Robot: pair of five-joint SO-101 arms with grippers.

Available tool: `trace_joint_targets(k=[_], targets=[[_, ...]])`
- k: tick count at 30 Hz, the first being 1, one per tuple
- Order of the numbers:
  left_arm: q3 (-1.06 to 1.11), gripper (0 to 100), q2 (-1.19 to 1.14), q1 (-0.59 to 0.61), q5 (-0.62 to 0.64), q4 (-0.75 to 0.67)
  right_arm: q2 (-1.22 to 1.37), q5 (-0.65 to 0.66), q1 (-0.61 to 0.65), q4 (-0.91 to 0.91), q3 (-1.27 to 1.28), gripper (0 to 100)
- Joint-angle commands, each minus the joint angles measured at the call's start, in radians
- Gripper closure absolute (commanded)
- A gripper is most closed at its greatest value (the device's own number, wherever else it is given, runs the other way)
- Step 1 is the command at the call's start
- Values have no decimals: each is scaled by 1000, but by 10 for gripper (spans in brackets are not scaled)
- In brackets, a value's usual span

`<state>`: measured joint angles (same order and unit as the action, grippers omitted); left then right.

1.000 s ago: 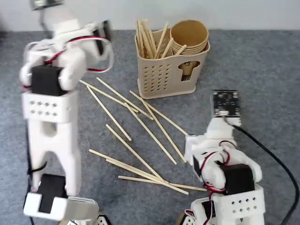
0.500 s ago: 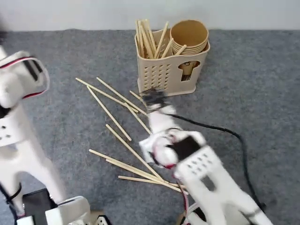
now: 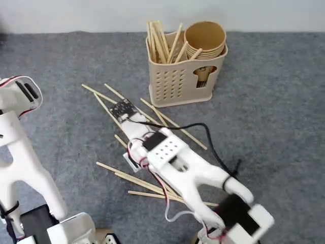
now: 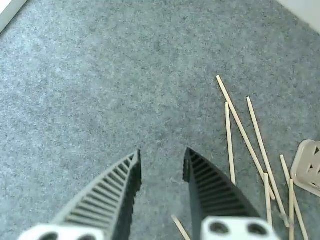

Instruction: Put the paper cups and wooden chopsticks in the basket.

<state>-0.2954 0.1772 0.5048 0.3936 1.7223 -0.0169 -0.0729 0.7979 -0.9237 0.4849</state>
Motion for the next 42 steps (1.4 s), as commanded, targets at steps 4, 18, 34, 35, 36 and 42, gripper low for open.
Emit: trace_joint_targets(k=[4, 18, 34, 35, 36, 42], targets=[[-7, 863, 38, 5, -12, -21, 137, 17, 10, -96, -218, 818], [-7, 863, 38, 5, -11, -20, 292, 15, 58, -76, -238, 991], [1, 863, 37, 29, -15, 26, -278, 23, -64, -216, -239, 991], [10, 863, 37, 26, -28, 31, -328, 25, -88, -214, -242, 991], [24, 863, 37, 23, -52, 31, -366, 31, -110, -216, -256, 991], [113, 863, 37, -8, -78, 29, -481, 40, -268, -188, -410, 991]])
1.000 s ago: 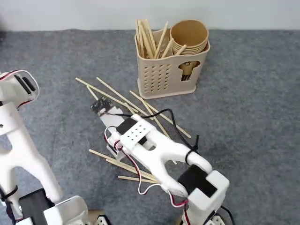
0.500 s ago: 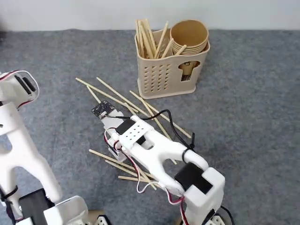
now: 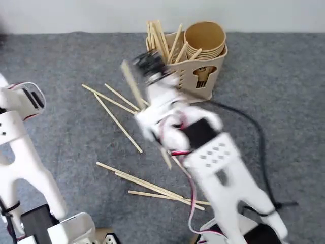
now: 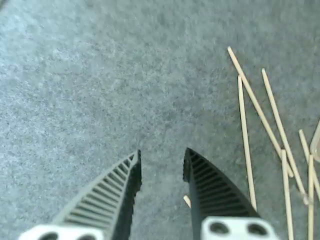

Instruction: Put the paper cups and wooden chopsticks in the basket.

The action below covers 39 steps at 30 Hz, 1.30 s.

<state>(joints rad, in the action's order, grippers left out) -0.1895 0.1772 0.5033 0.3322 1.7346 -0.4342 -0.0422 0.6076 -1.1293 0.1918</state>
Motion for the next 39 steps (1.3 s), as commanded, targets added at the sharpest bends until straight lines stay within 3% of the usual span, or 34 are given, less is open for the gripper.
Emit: trace_joint_targets(k=[1, 14, 23, 28, 33, 39], targets=[[15, 863, 37, -6, -17, 17, -62, 8, -104, 42, -143, 991], [88, 863, 37, -2, -17, 12, 143, 5, -239, 819, -143, 991], [94, 863, 35, -6, -17, 12, 404, 12, -249, 1188, -143, 991], [94, 863, 32, -6, -17, 15, 473, 14, -249, 1164, -143, 970], [94, 863, 31, -9, -17, 15, 433, 9, -249, 977, -160, 770], [96, 863, 31, -77, -15, 14, 249, 8, -248, 777, -155, 801]])
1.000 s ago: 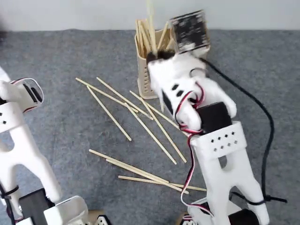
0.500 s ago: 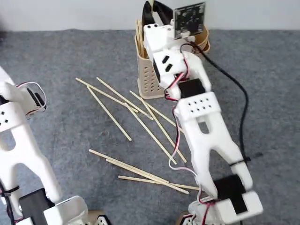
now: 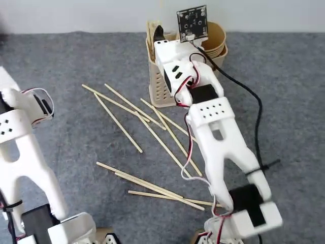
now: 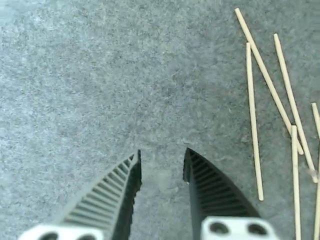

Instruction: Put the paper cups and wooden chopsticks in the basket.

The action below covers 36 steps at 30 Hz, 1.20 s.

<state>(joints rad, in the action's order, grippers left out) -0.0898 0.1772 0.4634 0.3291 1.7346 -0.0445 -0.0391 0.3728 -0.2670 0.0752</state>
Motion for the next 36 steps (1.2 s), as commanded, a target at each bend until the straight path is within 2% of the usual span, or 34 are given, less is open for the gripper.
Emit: trace_joint_targets(k=[1, 5, 8, 13, 16, 26, 36], targets=[[-4, 863, 28, -55, -11, 12, -174, 5, -13, -128, -37, 809], [-5, 863, 28, -150, -6, 11, -300, 3, -13, -363, -35, 844], [-8, 863, 26, -232, 81, -18, -381, -5, -13, -547, -35, 869], [-10, 863, -28, -319, 166, -158, -495, -153, -39, -742, 5, 891], [-22, 863, -137, -338, 212, -242, -567, -192, -50, -806, 97, 890], [-437, 863, -660, -341, 310, -258, -998, -284, -54, -826, 594, 890], [-863, 859, -1112, -341, 364, -213, -1423, -275, -53, -745, 907, 891]])
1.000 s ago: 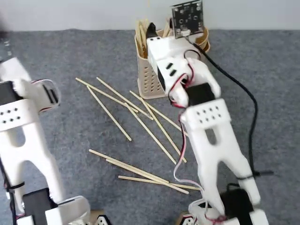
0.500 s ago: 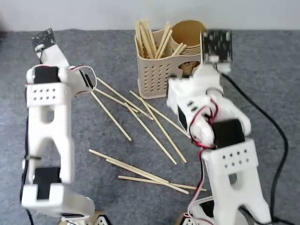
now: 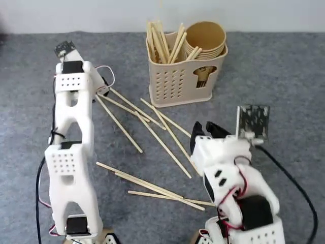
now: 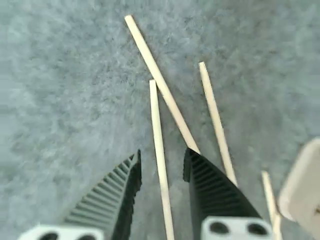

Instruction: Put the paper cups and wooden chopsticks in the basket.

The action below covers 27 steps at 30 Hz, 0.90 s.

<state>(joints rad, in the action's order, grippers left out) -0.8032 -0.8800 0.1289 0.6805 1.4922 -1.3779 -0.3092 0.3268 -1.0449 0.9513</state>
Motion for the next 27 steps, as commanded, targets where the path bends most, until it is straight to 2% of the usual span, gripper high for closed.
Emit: trace_joint_targets(k=[1, 7, 13, 17, 27], targets=[[-196, 859, -92, -6, 21, 43, -111, -5, -7, 35, 48, 891], [-449, 855, -281, -6, 29, 120, -133, -5, -7, 27, 89, 891], [-636, 759, -411, -6, 51, 210, -133, -9, -7, 31, 92, 891], [-719, 742, -437, -6, 55, 259, -133, -9, -7, 28, 94, 891], [-812, 742, -437, -14, 55, 259, -134, -11, -7, 31, 94, 891]])
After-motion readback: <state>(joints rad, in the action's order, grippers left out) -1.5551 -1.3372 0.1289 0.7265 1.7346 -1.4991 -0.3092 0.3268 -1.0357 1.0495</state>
